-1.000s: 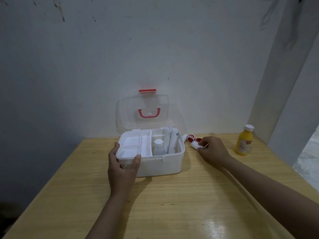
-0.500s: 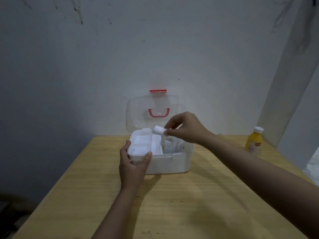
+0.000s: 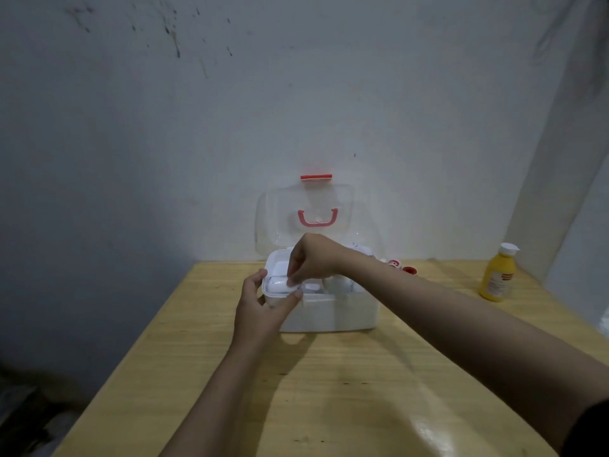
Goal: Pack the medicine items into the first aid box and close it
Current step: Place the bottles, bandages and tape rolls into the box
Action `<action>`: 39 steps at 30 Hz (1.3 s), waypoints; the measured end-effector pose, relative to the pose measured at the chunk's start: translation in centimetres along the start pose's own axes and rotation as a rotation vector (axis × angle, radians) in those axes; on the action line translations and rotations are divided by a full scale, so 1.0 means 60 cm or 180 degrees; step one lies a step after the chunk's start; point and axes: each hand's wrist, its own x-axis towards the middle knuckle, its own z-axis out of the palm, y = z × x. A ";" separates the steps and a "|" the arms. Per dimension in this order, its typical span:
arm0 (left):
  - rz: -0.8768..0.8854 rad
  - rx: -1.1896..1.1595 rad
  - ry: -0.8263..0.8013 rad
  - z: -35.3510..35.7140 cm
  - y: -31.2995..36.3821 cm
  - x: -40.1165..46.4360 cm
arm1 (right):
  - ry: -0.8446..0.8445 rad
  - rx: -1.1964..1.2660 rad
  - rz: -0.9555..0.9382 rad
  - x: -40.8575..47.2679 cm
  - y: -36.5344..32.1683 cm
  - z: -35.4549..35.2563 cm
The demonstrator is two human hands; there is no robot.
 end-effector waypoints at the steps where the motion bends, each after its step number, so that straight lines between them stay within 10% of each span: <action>1: 0.0002 -0.0005 -0.0009 -0.001 0.000 0.001 | 0.0017 0.0037 -0.0020 -0.002 0.001 -0.003; 12: -0.0047 0.0172 0.0033 -0.002 0.002 0.008 | 0.1507 0.0782 0.0615 -0.083 0.158 -0.108; 18: -0.0094 0.0337 -0.0007 -0.003 0.008 0.016 | 0.1455 0.0747 0.1380 -0.105 0.250 -0.038; 27: -0.0085 0.0147 0.0030 -0.002 -0.003 0.016 | 0.0907 0.0600 0.0981 -0.082 0.264 0.041; 39: -0.0046 0.0133 0.0061 -0.003 -0.008 0.014 | 0.2162 0.1142 0.1227 -0.128 0.279 0.041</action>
